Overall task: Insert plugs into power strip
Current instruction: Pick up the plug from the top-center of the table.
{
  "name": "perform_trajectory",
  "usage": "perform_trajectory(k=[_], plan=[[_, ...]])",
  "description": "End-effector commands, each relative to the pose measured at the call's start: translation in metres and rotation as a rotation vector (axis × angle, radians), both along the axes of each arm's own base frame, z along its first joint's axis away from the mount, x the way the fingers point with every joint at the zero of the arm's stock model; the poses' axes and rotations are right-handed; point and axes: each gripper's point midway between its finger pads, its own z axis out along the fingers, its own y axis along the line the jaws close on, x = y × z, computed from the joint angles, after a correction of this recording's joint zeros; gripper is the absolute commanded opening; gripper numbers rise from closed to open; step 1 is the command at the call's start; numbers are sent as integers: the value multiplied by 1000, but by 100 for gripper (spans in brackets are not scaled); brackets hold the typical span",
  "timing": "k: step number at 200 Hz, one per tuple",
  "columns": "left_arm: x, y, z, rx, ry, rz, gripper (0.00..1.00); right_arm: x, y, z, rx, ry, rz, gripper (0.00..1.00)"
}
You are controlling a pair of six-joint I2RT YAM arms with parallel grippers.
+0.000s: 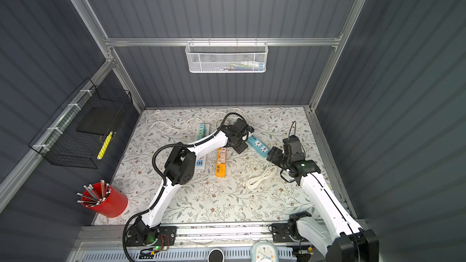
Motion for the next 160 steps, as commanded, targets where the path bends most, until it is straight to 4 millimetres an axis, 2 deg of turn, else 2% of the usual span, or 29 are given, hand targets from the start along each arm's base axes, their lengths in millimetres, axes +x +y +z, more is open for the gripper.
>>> perform_trajectory(k=[1, 43, 63, 88, 108, 127, 160], plan=[[-9, 1, -14, 18, 57, -14, 57, -1, 2, -5, 10, -5, 17, 80], [-13, 3, -10, 5, 72, 8, 42, 5, 2, -4, -11, -8, 28, 80], [-17, 2, 2, -35, 65, 18, 39, 9, 6, -2, -5, -14, 52, 80], [-20, -1, 28, -110, 47, 21, 36, 20, 12, -4, -8, -6, 85, 80], [-25, -4, 61, -205, 3, 13, 34, 34, 14, -22, -37, 60, 107, 80], [-34, -10, 109, -362, -59, -17, 34, 48, 19, -34, -66, 98, 157, 80], [-56, -8, 185, -593, -146, -53, 34, 78, 15, -57, -173, 189, 200, 87]])
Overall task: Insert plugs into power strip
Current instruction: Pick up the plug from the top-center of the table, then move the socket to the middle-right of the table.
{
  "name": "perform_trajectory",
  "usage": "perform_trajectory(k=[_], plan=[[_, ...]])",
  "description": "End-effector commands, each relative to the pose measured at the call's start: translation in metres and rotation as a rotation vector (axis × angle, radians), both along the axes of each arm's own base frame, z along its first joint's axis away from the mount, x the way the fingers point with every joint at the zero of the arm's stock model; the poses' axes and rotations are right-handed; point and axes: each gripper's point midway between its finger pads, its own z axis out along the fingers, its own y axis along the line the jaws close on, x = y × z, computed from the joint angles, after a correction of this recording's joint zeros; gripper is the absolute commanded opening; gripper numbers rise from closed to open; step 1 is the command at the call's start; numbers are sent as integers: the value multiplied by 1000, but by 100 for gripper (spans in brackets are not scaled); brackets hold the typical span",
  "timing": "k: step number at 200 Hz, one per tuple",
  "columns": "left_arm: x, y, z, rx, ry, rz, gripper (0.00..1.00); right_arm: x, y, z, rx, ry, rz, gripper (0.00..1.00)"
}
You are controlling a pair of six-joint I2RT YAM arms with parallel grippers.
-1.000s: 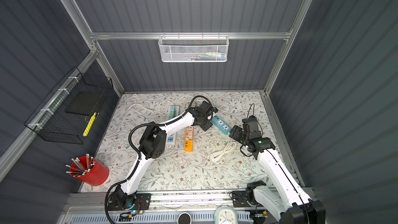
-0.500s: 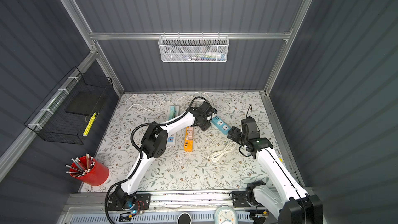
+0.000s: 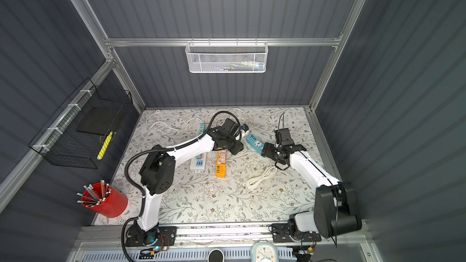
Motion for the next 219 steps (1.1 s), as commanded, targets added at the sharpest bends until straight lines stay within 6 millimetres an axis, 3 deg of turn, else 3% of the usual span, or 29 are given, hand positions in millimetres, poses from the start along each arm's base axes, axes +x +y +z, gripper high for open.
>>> perform_trajectory(k=[1, 19, 50, 52, 56, 89, 127, 148, 188, 219], plan=[[-7, -18, 88, -281, -120, -39, 34, 21, -4, -8, -83, 23, 53, 87], [-15, -11, 112, -350, -151, -32, 33, 34, -4, -17, -122, 53, 74, 90], [-28, -2, 125, -393, -141, -26, 32, 53, 3, -27, -166, 88, 179, 97], [-31, 0, 113, -378, -124, -26, 32, 54, 4, -28, -170, 89, 184, 97], [-33, 2, 110, -374, -118, -25, 32, 56, 5, -29, -174, 92, 196, 97], [-36, 6, 122, -409, -133, -10, 32, 70, 15, -31, -166, 87, 246, 97], [-40, 7, 111, -383, -94, -17, 33, 77, 28, -46, -192, 132, 298, 93], [-43, 9, 110, -395, -92, -16, 33, 76, 31, -60, -227, 178, 301, 90], [-50, 15, 109, -422, -95, -14, 34, 70, 35, -67, -221, 195, 270, 85], [-53, 18, 110, -426, -96, -14, 34, 70, 25, -71, -250, 195, 197, 75]])
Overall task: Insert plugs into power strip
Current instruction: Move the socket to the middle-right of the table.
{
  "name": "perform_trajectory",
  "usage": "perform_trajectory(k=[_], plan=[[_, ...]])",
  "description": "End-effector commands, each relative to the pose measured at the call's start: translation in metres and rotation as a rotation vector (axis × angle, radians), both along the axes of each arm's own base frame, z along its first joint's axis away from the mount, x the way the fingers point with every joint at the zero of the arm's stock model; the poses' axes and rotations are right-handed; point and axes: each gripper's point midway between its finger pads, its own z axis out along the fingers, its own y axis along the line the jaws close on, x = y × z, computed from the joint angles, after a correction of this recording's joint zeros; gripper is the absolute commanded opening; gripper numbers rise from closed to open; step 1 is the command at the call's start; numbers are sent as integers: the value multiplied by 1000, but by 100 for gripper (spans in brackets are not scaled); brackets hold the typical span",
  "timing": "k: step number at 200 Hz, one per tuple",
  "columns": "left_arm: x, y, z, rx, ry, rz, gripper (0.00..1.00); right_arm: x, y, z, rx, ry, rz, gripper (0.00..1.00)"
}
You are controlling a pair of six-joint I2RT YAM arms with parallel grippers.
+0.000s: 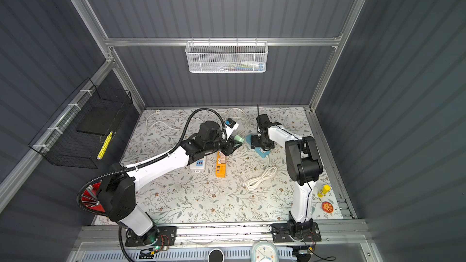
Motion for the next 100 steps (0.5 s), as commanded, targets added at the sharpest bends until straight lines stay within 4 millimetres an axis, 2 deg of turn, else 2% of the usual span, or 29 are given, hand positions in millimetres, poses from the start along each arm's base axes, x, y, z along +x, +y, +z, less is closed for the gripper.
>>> perform_trajectory(k=[1, 13, 48, 76, 100], plan=[[-5, 0, 27, -68, -38, -12, 34, -8, -11, -8, -43, 21, -74, 75], [-6, 1, 26, -68, -40, -11, 34, -9, -15, -10, -49, 19, -110, 71], [-8, 5, 27, -66, -47, -5, 33, -19, -27, -14, -56, 16, -232, 69], [-9, 5, 20, -62, -35, -8, 33, -30, -32, -10, 37, -6, -370, 68], [-12, 4, 17, -65, -32, -25, 33, -41, -28, -9, 116, -7, -444, 69]])
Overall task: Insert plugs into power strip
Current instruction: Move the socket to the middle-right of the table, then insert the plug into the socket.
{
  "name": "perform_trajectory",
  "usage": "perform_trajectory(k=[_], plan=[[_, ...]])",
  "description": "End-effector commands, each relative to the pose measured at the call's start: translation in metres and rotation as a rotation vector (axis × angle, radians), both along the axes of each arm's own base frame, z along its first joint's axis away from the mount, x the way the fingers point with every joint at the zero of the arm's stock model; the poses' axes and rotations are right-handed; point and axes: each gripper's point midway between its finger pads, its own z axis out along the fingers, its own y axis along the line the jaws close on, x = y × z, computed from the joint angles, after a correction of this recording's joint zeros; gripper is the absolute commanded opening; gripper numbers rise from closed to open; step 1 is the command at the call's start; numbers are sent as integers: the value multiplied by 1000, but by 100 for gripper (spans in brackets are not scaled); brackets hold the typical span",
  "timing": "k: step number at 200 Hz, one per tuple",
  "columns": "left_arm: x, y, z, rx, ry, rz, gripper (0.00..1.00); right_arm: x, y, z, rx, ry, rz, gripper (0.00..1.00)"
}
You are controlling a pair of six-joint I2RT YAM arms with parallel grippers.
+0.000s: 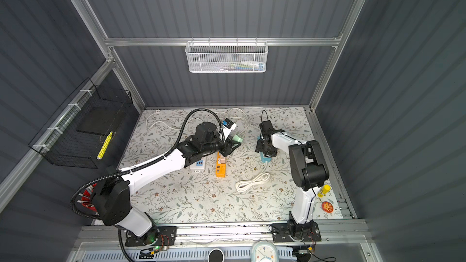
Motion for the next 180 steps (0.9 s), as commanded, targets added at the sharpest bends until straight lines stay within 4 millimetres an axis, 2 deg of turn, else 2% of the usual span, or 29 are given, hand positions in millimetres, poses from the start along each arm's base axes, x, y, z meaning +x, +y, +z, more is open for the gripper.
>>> perform_trajectory(k=[1, 13, 36, 54, 72, 91, 111, 122, 133, 162, 180], plan=[[-6, -2, 11, -41, -15, -25, 33, -8, 2, 3, 85, -18, -133, 69], [-7, -1, 10, -48, -18, -30, 32, -18, 0, 2, 94, -16, -169, 71], [-10, -2, 6, -76, -44, -41, 32, -22, 5, 14, 155, -70, -172, 77], [-7, -1, 2, -88, -79, -35, 28, -26, 5, 36, 159, -117, -128, 82], [-7, -1, 4, -136, -148, -39, 26, -29, 3, 67, 147, -187, -73, 84], [-10, -2, 6, -200, -236, -60, 25, -42, -1, 93, 127, -218, -24, 85], [-13, -4, 4, -226, -314, -79, 25, -51, 9, 124, 175, -277, 75, 84], [-12, -7, 0, -215, -350, -84, 24, -57, 19, 141, 224, -298, 132, 81], [-15, -13, -3, -207, -379, -108, 24, -63, 28, 154, 267, -300, 182, 72], [-22, -27, -6, -158, -482, -157, 24, -73, 37, 171, 281, -296, 251, 48], [-24, -38, -14, -103, -531, -191, 24, -79, 47, 185, 330, -323, 298, 43]])
